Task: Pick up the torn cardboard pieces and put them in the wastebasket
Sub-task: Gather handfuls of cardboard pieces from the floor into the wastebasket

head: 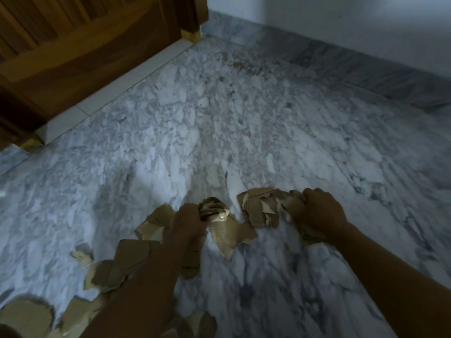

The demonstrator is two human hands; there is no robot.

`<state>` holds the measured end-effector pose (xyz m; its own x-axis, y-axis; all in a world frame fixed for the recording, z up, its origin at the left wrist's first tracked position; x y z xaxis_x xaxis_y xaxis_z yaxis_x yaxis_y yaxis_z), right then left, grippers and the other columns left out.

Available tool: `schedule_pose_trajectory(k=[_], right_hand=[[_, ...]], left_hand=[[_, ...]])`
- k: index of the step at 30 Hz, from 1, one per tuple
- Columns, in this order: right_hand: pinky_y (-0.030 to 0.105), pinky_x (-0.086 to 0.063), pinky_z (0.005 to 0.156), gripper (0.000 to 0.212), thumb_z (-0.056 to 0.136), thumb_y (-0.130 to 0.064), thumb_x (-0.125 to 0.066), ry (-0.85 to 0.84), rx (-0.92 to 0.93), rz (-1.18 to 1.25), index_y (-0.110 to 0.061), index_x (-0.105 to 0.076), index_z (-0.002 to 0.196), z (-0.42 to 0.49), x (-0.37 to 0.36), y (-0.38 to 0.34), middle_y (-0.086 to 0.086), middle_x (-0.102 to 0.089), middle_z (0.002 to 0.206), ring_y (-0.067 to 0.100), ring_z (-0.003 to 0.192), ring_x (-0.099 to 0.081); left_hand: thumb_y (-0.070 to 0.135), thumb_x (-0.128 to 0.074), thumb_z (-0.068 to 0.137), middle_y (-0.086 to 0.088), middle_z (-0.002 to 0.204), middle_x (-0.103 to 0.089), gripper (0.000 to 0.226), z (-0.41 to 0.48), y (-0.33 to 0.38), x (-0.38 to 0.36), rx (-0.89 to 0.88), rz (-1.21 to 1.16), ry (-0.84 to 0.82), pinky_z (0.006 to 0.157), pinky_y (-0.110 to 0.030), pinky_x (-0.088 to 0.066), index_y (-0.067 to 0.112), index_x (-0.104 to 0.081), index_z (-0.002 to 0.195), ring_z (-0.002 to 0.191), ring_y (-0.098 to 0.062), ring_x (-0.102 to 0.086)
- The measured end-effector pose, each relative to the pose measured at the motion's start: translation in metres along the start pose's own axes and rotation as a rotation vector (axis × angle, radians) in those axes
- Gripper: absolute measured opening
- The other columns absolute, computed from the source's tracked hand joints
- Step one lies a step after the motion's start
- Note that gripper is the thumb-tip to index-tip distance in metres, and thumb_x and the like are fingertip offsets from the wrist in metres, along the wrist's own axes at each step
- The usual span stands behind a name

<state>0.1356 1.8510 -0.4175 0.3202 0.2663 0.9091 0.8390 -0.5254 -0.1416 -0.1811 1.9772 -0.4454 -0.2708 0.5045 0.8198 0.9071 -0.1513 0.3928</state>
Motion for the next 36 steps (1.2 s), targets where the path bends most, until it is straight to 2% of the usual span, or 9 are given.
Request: schedule_pose_trajectory(k=[4, 9, 15, 19, 22, 24, 27, 31, 36], right_hand=[[0.039, -0.052, 0.078, 0.074, 0.066, -0.061, -0.079, -0.004, -0.105, -0.009, -0.022, -0.052, 0.123, -0.024, -0.04, 0.03, 0.006, -0.05, 0.118, 0.028, 0.107, -0.052], [0.033, -0.047, 0.074, 0.074, 0.056, -0.059, -0.087, -0.107, -0.127, 0.171, -0.017, -0.06, 0.11, -0.009, -0.026, 0.027, 0.008, -0.06, 0.115, 0.027, 0.101, -0.058], [0.032, -0.054, 0.083, 0.095, 0.047, -0.06, -0.092, -0.084, -0.136, 0.534, -0.018, -0.062, 0.126, 0.0, 0.001, -0.016, 0.005, -0.065, 0.121, 0.023, 0.107, -0.062], [0.026, -0.049, 0.077, 0.088, 0.045, -0.065, -0.089, -0.117, -0.033, 0.553, -0.023, -0.065, 0.12, 0.002, 0.013, -0.051, -0.005, -0.064, 0.108, 0.014, 0.094, -0.058], [0.027, -0.048, 0.07, 0.082, 0.044, -0.071, -0.083, -0.001, 0.004, 0.468, -0.024, -0.064, 0.109, 0.005, 0.023, -0.064, -0.005, -0.067, 0.103, 0.015, 0.087, -0.061], [0.028, -0.045, 0.063, 0.064, 0.053, -0.063, -0.084, 0.109, 0.036, 0.406, -0.023, -0.061, 0.098, 0.006, 0.034, -0.062, -0.002, -0.067, 0.093, 0.017, 0.08, -0.061], [0.029, -0.043, 0.062, 0.058, 0.059, -0.059, -0.085, 0.19, 0.01, 0.423, -0.02, -0.059, 0.093, 0.005, 0.044, -0.047, -0.002, -0.062, 0.086, 0.019, 0.079, -0.06], [0.032, -0.058, 0.071, 0.069, 0.045, -0.056, -0.095, 0.107, -0.269, 1.001, -0.021, -0.068, 0.098, -0.007, 0.024, -0.016, -0.005, -0.069, 0.091, 0.015, 0.085, -0.068], [0.026, -0.057, 0.055, 0.043, 0.058, -0.029, -0.096, -0.003, -0.329, 1.39, -0.017, -0.07, 0.091, -0.032, 0.019, -0.021, -0.001, -0.073, 0.088, 0.015, 0.076, -0.072]], left_hand=[[0.032, -0.074, 0.076, -0.002, 0.059, -0.056, 0.025, -0.006, 0.002, 0.014, 0.014, -0.103, 0.065, 0.059, -0.032, -0.046, 0.01, -0.064, 0.071, 0.073, -0.032, -0.065], [0.028, -0.077, 0.08, -0.015, 0.101, -0.064, 0.04, -0.004, 0.01, 0.049, 0.047, -0.117, 0.203, 0.079, -0.041, -0.049, 0.005, -0.057, 0.105, 0.094, -0.038, -0.063], [0.038, -0.073, 0.082, -0.005, 0.088, -0.066, 0.034, -0.009, 0.019, 0.065, -0.009, -0.154, 0.232, 0.07, -0.037, -0.053, 0.013, -0.059, 0.101, 0.081, -0.028, -0.065], [0.039, -0.071, 0.08, -0.005, 0.07, -0.067, 0.031, -0.009, 0.019, 0.074, -0.031, -0.277, 0.23, 0.066, -0.041, -0.059, 0.012, -0.065, 0.095, 0.066, -0.027, -0.068], [0.025, -0.071, 0.082, -0.005, 0.075, -0.069, 0.034, -0.01, 0.02, 0.065, -0.041, -0.301, 0.084, 0.052, -0.03, -0.057, 0.018, -0.061, 0.113, 0.059, -0.02, -0.069], [0.031, -0.072, 0.08, -0.002, 0.094, -0.072, 0.057, -0.013, 0.021, 0.054, -0.087, -0.277, 0.005, 0.067, -0.034, -0.06, 0.03, -0.049, 0.133, 0.077, -0.019, -0.072], [0.047, -0.071, 0.082, 0.008, 0.103, -0.068, 0.053, -0.021, 0.034, 0.041, -0.122, -0.29, -0.029, 0.083, -0.03, -0.052, 0.031, -0.047, 0.126, 0.093, -0.014, -0.065], [0.043, -0.068, 0.086, 0.013, 0.104, -0.057, 0.047, -0.027, 0.058, 0.027, -0.081, -0.406, -0.025, 0.082, -0.02, -0.042, 0.031, -0.053, 0.129, 0.098, -0.009, -0.056], [0.043, -0.074, 0.068, 0.001, 0.126, -0.064, 0.071, -0.002, 0.087, 0.023, -0.141, -0.446, -0.155, 0.102, -0.04, -0.048, 0.023, -0.056, 0.134, 0.119, -0.022, -0.059]])
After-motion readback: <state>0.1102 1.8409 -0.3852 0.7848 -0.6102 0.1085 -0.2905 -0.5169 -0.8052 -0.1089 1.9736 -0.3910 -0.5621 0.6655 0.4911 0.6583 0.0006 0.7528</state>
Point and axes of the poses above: each hand's wrist, its own z-axis towards the middle knuckle, its own x-axis out of the back of the hand, y = z × x, the point moved 4 cm from there along z, towards the middle knuckle
